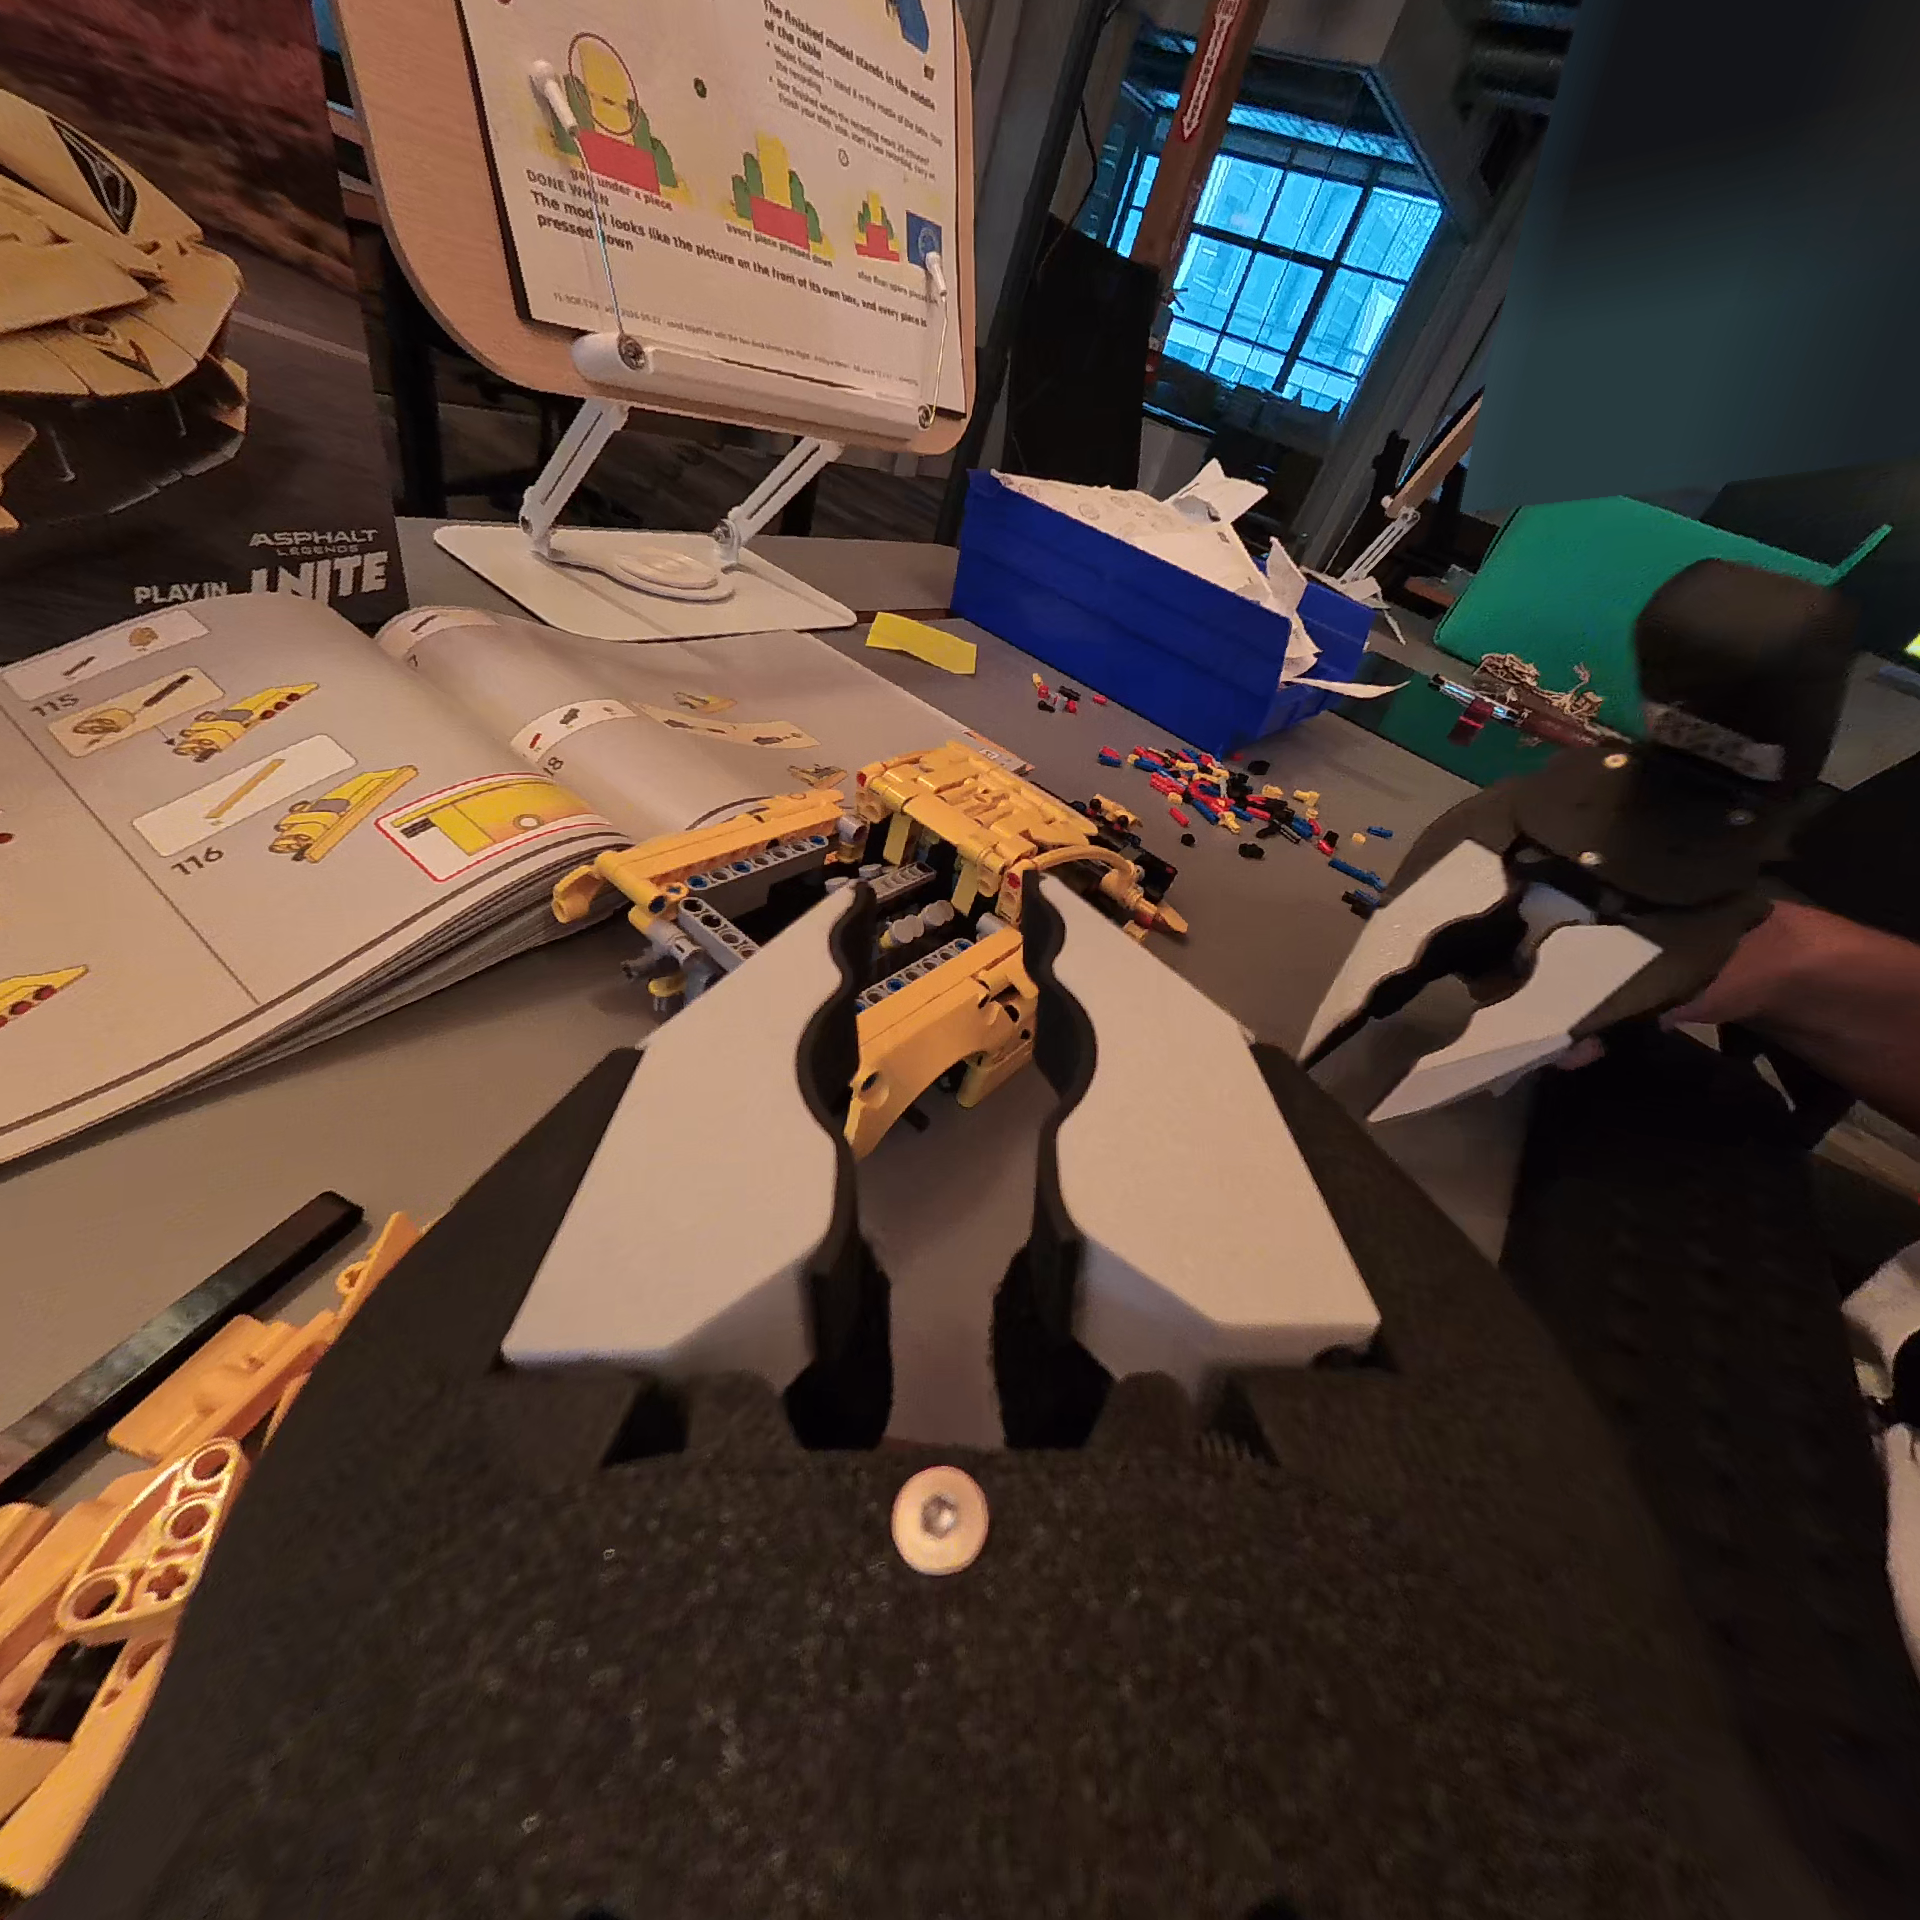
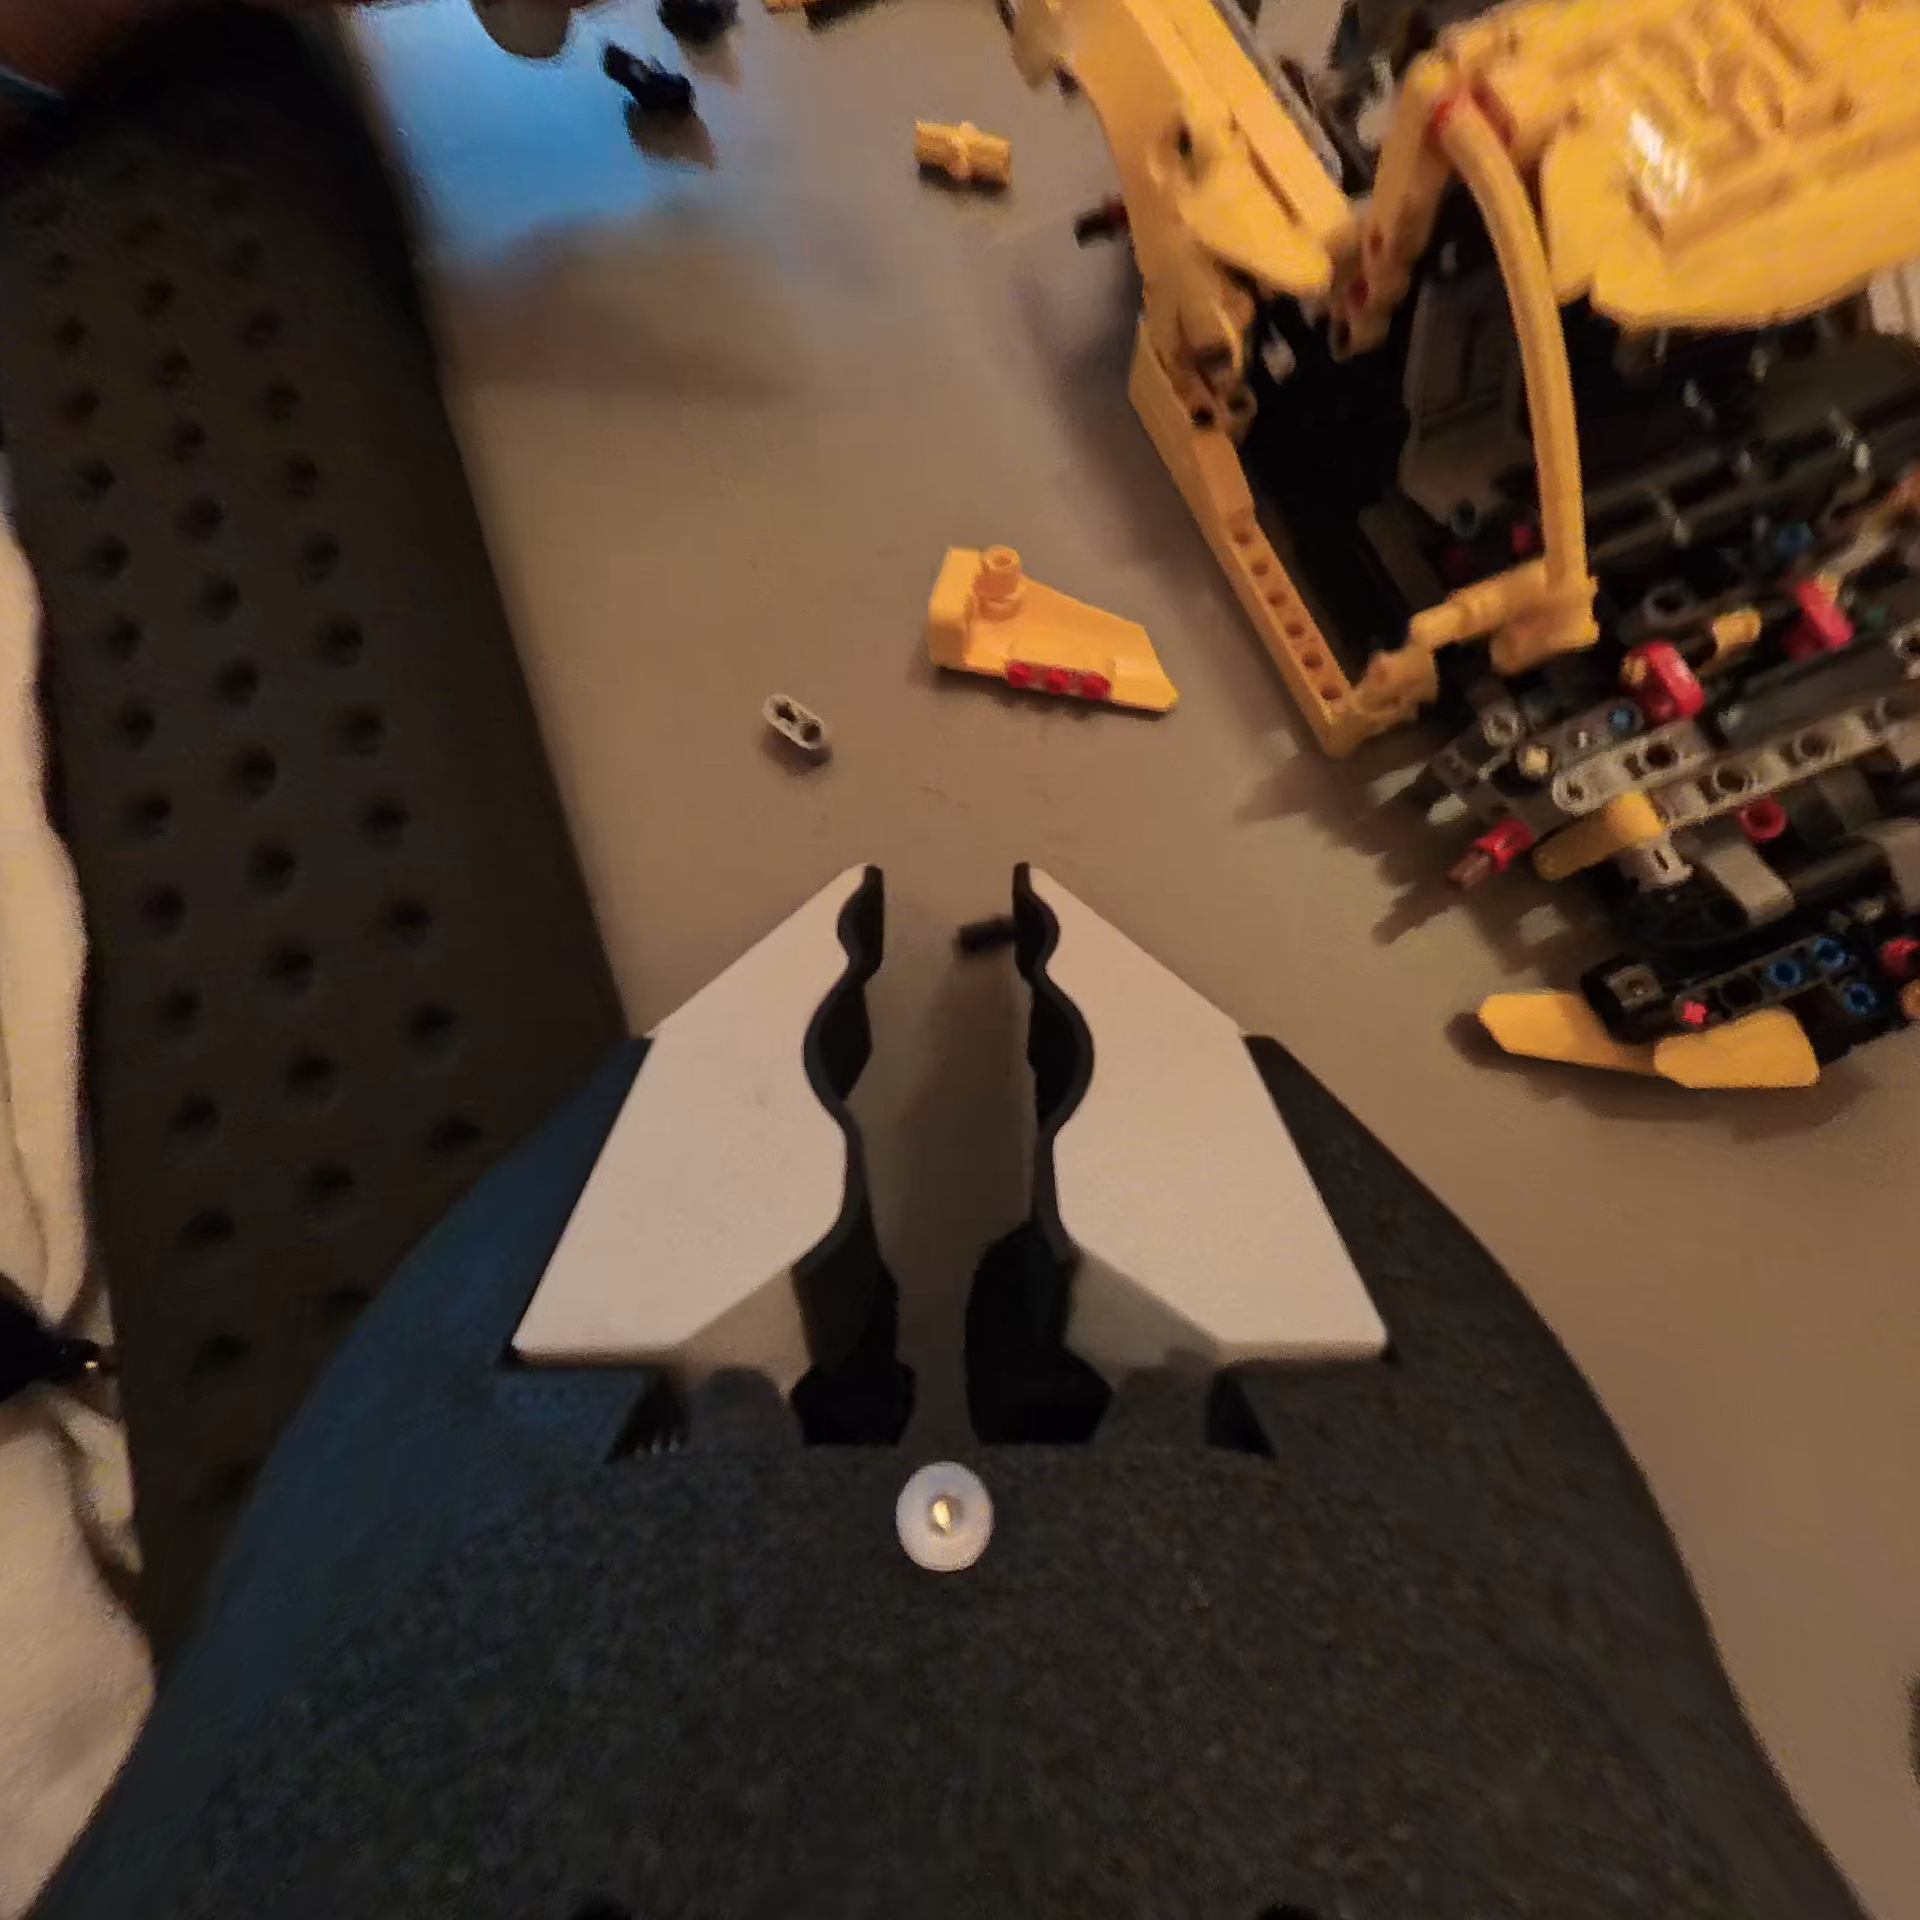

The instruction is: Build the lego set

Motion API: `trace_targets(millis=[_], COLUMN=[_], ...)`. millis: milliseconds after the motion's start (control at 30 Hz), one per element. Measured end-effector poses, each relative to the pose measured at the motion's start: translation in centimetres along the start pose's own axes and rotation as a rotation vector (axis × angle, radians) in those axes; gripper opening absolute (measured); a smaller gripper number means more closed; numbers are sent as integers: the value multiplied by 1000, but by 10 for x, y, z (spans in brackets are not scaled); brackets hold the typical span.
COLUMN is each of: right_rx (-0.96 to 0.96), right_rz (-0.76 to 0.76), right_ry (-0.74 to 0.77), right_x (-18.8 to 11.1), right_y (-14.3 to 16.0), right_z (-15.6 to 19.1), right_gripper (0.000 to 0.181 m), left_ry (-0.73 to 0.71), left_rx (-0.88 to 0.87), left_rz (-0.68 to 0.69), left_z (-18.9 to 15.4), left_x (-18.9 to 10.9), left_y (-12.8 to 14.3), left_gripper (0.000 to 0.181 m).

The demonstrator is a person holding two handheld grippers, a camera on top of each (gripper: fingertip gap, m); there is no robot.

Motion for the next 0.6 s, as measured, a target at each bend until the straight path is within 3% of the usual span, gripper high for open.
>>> trace_targets(millis=[167,367,500,600], right_rx=[-138,-180,-236,-256], right_rz=[-20,28,33,19], right_ry=[-92,-158,-182,-156], right_x=[15,38,43,43], right_y=[-10,-11,-8,-9], right_z=[19,19,22,20], right_gripper=[24,23,8,7], left_ry=[6,13,29,52], left_rx=[15,55,87,119], left_rz=[19,55,100,144], left_z=[-2,-6,-10,-15], left_x=[2,4,7,9], left_y=[2,6,11,16], left_gripper=[28,28,28,28])
Point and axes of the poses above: each gripper's, where its closed fingertips meet, x out along the fingers, y out of its underside, z = x × y across the jaws, the point moved 10 cm from there along -x, back along the fingers, and after that the axes turned 15 degrees about -z, right-handed, at the moved point
